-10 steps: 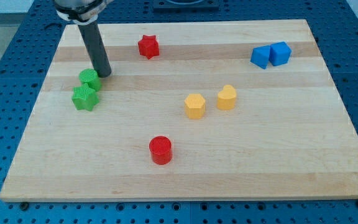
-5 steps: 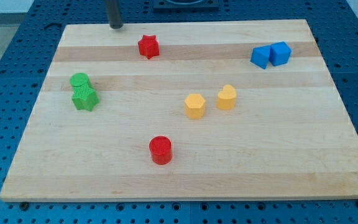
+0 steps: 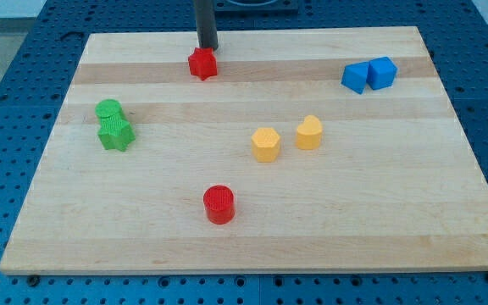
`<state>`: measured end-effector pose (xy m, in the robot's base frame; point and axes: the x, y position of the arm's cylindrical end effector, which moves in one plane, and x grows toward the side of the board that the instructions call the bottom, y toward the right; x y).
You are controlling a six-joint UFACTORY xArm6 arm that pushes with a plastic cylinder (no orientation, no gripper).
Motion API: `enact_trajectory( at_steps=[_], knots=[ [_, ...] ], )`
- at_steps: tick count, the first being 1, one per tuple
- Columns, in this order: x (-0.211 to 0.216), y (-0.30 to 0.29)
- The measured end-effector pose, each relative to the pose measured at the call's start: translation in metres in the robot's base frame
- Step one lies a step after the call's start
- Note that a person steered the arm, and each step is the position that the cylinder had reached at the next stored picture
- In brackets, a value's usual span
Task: Push the red star slightly down
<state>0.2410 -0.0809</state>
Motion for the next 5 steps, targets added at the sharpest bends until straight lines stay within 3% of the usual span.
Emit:
enact_trajectory(
  at_steps=[5],
  knots=[
    [0.117,0.000]
  ],
)
